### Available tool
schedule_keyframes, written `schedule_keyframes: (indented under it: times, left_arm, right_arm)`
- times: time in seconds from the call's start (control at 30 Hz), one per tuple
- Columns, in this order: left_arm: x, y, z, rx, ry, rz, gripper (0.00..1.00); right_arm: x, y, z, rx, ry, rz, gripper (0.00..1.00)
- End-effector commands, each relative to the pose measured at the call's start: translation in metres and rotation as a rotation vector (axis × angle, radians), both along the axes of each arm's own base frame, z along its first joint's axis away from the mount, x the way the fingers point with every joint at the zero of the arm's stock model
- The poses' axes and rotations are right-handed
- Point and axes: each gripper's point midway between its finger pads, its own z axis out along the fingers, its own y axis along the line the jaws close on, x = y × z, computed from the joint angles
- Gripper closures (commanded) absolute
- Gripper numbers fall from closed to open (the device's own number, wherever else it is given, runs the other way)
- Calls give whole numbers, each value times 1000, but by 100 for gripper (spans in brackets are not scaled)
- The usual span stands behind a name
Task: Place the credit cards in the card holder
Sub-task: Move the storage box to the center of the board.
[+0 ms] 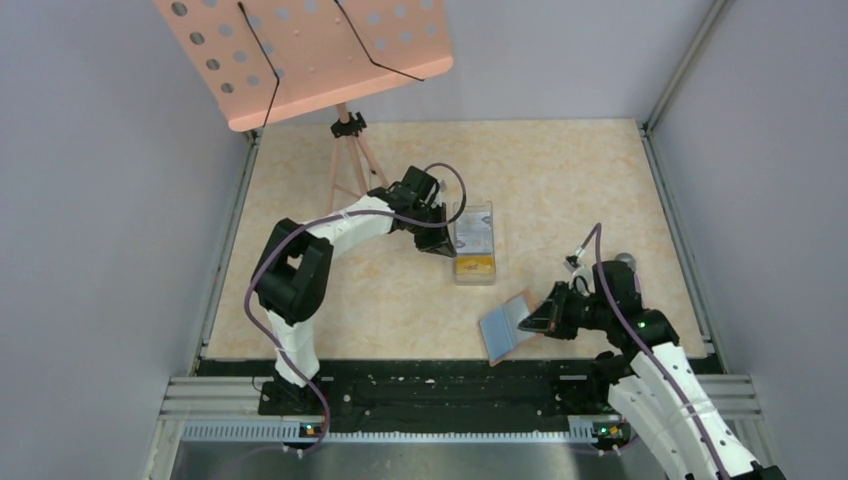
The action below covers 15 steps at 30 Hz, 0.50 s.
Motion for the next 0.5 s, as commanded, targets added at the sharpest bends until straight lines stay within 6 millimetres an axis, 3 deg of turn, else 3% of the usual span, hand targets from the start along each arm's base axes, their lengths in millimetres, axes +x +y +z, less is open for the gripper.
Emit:
schedule_keyframes:
  times: [0.0,0.47]
  left_arm:
    - [-18,28,-13,101,10,4,100]
    - [-56,75,-3,175,10,77,100]
  right_arm:
    - [7,4,5,22,-53,24,100]
    - [26,9,0,48,-82,10,100]
